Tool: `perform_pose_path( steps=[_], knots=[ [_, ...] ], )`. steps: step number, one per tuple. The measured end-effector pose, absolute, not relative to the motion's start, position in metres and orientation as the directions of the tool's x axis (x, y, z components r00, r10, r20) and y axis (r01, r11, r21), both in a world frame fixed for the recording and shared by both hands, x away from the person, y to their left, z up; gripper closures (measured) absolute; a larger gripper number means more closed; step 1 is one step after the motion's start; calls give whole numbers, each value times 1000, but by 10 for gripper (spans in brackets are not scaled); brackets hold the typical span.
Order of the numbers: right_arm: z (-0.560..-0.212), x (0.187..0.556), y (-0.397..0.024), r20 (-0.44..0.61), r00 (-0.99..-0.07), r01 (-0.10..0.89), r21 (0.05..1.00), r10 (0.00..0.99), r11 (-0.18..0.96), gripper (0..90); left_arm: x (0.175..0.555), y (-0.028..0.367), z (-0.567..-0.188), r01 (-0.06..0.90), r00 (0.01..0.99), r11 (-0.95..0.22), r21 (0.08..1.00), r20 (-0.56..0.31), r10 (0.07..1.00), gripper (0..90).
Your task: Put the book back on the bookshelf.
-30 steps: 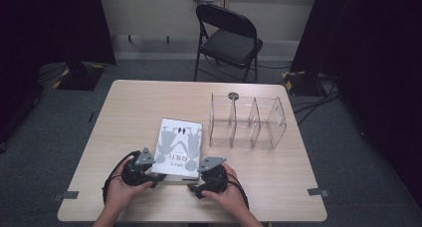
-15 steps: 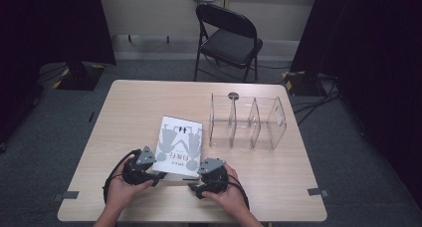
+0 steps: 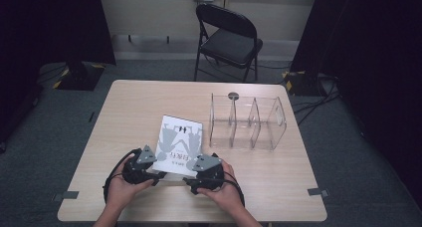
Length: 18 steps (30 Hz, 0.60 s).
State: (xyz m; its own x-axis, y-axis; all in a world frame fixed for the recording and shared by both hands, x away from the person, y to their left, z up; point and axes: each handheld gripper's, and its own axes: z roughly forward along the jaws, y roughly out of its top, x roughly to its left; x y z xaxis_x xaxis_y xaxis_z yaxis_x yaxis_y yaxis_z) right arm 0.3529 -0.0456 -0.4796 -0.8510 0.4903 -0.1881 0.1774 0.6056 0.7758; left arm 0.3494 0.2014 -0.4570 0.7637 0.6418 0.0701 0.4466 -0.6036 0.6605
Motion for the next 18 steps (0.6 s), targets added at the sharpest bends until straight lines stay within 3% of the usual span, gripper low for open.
perform_pose_path(
  steps=[3,18],
  knots=[
    [-478,354,-41,-171,-854,181,788,491,589,141,349,201,-457,442,763,-606,661,77,641,406],
    [-484,358,-15,-310,-818,81,773,485,629,112,350,197,-453,447,762,-612,652,81,642,408]
  ],
)
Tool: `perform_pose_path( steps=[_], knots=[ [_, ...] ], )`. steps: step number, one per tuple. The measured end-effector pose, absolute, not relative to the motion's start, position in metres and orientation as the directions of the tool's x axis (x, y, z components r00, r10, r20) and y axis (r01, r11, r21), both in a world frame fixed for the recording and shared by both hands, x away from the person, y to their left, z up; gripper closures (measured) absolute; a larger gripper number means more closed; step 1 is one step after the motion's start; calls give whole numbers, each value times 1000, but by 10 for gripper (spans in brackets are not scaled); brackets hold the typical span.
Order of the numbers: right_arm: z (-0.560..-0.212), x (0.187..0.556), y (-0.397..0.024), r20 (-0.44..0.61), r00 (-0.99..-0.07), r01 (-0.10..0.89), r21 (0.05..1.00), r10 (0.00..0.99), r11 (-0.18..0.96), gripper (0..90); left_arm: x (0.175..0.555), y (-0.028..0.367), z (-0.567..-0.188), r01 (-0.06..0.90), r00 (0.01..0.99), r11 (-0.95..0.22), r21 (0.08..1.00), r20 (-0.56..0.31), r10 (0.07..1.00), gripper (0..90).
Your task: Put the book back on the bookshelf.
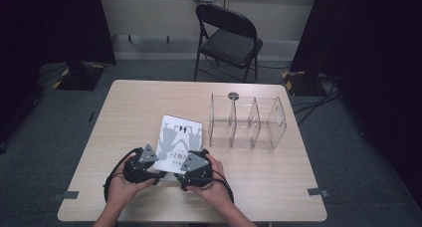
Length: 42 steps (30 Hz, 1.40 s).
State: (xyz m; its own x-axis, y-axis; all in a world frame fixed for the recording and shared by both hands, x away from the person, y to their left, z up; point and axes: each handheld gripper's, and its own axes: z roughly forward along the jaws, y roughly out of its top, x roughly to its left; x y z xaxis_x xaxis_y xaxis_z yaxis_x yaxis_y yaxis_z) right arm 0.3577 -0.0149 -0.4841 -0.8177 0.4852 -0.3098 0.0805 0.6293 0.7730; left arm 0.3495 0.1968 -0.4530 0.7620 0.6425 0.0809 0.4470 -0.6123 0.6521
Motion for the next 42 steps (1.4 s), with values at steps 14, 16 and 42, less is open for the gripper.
perform_pose_path(
  steps=[14,16,42],
  knots=[
    [-481,349,0,-473,-774,-13,677,421,736,288,349,195,-454,449,761,-604,659,73,645,426],
    [-478,349,0,-489,-773,-19,654,404,757,324,349,193,-454,426,763,-600,677,87,640,465],
    [-425,356,-13,-467,-767,50,642,441,765,560,367,241,-489,401,788,-637,658,107,606,162]
  ],
)
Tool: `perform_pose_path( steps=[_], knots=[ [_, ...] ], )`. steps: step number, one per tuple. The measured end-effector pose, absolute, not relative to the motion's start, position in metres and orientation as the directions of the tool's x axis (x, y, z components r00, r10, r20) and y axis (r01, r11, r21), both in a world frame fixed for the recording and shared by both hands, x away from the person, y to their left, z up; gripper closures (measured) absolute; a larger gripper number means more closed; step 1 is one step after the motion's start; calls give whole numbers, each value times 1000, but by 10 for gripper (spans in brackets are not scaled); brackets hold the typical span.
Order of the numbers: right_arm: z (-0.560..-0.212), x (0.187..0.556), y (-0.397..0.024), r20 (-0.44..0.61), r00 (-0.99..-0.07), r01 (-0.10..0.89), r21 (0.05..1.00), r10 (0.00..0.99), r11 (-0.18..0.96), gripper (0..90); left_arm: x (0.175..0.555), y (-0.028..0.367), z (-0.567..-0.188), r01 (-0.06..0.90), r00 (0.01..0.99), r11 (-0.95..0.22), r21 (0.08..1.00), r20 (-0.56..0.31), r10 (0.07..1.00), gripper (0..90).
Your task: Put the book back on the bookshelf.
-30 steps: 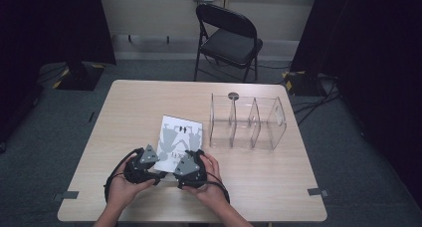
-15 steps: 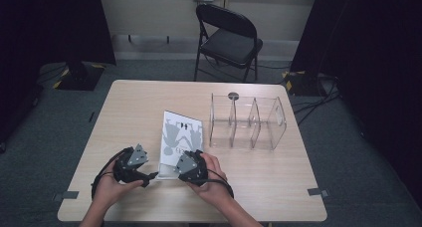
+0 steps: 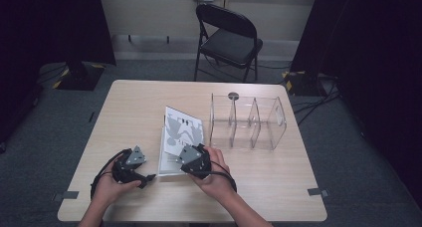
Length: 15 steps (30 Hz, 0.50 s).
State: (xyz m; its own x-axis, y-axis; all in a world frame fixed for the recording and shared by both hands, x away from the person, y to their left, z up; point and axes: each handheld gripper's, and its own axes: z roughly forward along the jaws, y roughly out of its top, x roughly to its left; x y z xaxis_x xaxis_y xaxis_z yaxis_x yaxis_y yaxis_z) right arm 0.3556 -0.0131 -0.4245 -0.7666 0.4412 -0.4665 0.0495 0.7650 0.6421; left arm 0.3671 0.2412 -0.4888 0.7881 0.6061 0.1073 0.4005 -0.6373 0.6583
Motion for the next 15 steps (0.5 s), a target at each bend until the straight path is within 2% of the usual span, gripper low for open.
perform_pose_path(
  steps=[5,7,15],
  knots=[
    [-419,356,-16,-450,-770,64,650,452,757,565,370,235,-495,449,764,-565,692,31,644,150],
    [-415,356,-17,-444,-774,71,648,452,758,569,373,229,-494,416,770,-591,691,78,633,147],
    [-402,354,-21,-419,-784,87,655,458,750,583,380,214,-494,386,752,-591,708,130,646,141]
  ],
)
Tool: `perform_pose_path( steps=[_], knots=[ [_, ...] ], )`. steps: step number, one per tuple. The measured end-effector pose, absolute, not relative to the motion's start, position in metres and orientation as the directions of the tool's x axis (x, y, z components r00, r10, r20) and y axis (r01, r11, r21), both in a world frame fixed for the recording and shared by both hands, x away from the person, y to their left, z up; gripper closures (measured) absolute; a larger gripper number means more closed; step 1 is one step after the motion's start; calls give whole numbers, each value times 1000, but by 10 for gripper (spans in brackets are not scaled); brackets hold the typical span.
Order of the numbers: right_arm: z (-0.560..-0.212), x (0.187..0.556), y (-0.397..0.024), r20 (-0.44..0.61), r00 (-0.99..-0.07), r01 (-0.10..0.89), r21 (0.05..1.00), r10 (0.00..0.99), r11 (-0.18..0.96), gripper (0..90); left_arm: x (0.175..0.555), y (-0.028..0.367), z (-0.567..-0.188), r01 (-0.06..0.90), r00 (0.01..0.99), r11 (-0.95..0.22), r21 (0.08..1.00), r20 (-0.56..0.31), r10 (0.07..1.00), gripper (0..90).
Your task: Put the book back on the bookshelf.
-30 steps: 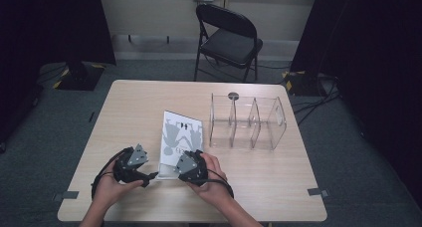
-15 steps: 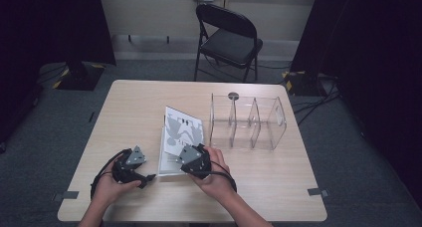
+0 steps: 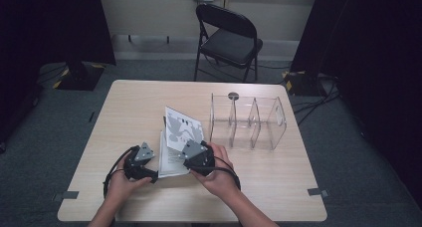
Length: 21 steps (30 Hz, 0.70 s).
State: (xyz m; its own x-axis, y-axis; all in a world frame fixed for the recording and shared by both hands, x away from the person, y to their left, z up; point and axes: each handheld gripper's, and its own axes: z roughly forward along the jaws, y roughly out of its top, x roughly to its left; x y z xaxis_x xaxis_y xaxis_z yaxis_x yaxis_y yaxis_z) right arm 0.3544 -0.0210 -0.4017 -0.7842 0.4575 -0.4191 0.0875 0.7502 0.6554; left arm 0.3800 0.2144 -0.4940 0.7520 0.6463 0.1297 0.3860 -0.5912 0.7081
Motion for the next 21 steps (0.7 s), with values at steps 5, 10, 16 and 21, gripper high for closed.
perform_pose_path(
  steps=[5,10,16,21],
  knots=[
    [-400,353,-25,-423,-784,89,648,455,756,589,382,208,-491,345,760,-628,697,185,623,160],
    [-395,354,-25,-412,-789,94,653,456,751,592,378,201,-486,277,749,-628,727,245,615,159],
    [-388,356,-26,-412,-791,83,660,452,747,593,375,198,-477,241,751,-610,755,253,610,184],
    [-383,357,-26,-403,-792,90,667,459,740,593,375,199,-471,202,766,-611,765,266,585,218]
  ],
)
